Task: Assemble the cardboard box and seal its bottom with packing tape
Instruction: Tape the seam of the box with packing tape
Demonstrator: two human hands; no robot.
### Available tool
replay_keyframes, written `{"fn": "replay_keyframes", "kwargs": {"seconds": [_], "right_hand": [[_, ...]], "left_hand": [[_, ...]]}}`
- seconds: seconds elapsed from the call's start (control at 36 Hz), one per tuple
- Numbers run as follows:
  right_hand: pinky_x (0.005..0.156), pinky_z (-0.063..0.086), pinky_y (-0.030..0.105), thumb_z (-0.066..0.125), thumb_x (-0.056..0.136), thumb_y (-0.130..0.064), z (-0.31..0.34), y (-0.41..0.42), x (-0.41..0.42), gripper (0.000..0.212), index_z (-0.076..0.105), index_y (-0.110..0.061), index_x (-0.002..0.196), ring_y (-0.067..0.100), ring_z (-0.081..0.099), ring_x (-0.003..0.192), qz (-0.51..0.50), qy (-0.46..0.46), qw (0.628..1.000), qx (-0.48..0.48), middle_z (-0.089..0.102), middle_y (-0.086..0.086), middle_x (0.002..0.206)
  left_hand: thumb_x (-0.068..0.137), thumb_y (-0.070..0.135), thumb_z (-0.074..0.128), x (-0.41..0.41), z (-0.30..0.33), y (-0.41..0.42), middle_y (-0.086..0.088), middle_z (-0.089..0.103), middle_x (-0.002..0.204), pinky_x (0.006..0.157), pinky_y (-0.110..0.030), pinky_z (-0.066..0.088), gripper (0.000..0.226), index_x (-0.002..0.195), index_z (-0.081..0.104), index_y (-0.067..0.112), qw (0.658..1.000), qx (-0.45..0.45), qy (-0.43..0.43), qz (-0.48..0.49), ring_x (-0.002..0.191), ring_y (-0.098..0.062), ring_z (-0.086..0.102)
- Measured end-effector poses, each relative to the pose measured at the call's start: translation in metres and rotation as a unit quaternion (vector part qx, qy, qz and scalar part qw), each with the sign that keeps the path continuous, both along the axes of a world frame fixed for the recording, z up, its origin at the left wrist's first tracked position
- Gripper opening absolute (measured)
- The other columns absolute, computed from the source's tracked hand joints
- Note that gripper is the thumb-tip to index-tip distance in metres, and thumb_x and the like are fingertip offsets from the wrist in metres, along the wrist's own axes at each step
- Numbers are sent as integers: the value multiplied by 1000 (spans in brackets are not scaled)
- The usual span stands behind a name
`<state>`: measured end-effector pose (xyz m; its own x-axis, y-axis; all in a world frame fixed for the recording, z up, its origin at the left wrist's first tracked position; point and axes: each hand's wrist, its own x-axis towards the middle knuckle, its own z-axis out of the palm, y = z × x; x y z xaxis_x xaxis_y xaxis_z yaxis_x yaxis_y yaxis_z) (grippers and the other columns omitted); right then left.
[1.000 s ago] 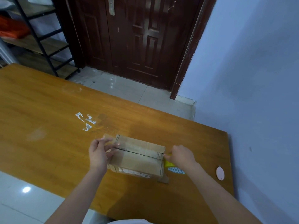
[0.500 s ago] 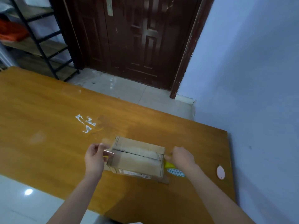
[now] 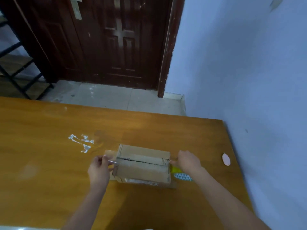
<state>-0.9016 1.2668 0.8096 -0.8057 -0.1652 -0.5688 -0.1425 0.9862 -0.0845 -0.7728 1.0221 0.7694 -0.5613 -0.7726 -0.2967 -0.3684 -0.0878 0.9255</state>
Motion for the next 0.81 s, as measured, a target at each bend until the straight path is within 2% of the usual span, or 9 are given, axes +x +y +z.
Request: {"fn": "replay_keyframes", "kwargs": {"seconds": [0.11,0.22,0.36,0.42,0.47,0.53,0.69,0.81], "right_hand": [[44,36,27,53,91,-47,6,-4,5,44,46,-17,61,15,45,49,-38,-6,999,12,48,-2,58],[49,39,28,51,92,-48,10,-8,9,43,46,-15,64,17,49,55,-54,-4,998,25,50,0,62],[63,46,32,50,93,-48,12,-9,10,41,62,-10,101,24,58,76,-60,-18,998,28,62,6,85],[66,47,33,50,93,-49,12,-8,10,43,62,-9,106,25,58,78,-57,-16,998,29,63,7,90],[63,47,32,50,93,-49,11,-8,9,41,60,-10,104,23,56,73,-53,-16,998,33,61,6,85],[53,40,29,50,93,-49,10,-7,9,40,58,-10,93,19,50,61,-55,-13,998,30,53,2,70],[48,34,28,50,93,-49,8,-4,9,41,57,-10,79,17,45,52,-58,-6,998,11,47,1,61],[54,39,28,51,92,-49,6,-2,7,46,68,-8,101,18,50,56,-65,-15,998,-2,55,2,66]], "left_hand": [[99,19,45,-4,2,-8,-11,66,88,68,-35,52,22,91,60,5,999,-17,4,-43,76,-27,66],[99,18,44,-4,-3,-13,-12,65,87,66,-31,50,21,85,57,9,998,20,12,-66,75,-25,65],[99,16,46,-3,-9,-15,-5,65,89,72,-34,51,19,88,58,6,996,74,10,-55,78,-20,66],[99,15,46,-3,-11,-15,-6,65,91,76,-36,51,19,84,57,9,994,99,10,-40,78,-21,65],[98,15,47,-3,-12,-14,-5,65,91,78,-37,51,20,82,57,11,994,103,14,-36,78,-20,65],[98,17,48,-2,-12,-13,-2,65,90,77,-37,52,18,84,58,12,994,97,22,-35,79,-20,66],[98,22,49,-1,-10,-9,-2,66,88,74,-37,52,19,85,59,11,997,68,33,-29,80,-26,66],[97,22,49,-1,-12,-8,0,66,87,67,-32,50,19,85,61,12,997,66,33,-21,77,-21,67]]}}
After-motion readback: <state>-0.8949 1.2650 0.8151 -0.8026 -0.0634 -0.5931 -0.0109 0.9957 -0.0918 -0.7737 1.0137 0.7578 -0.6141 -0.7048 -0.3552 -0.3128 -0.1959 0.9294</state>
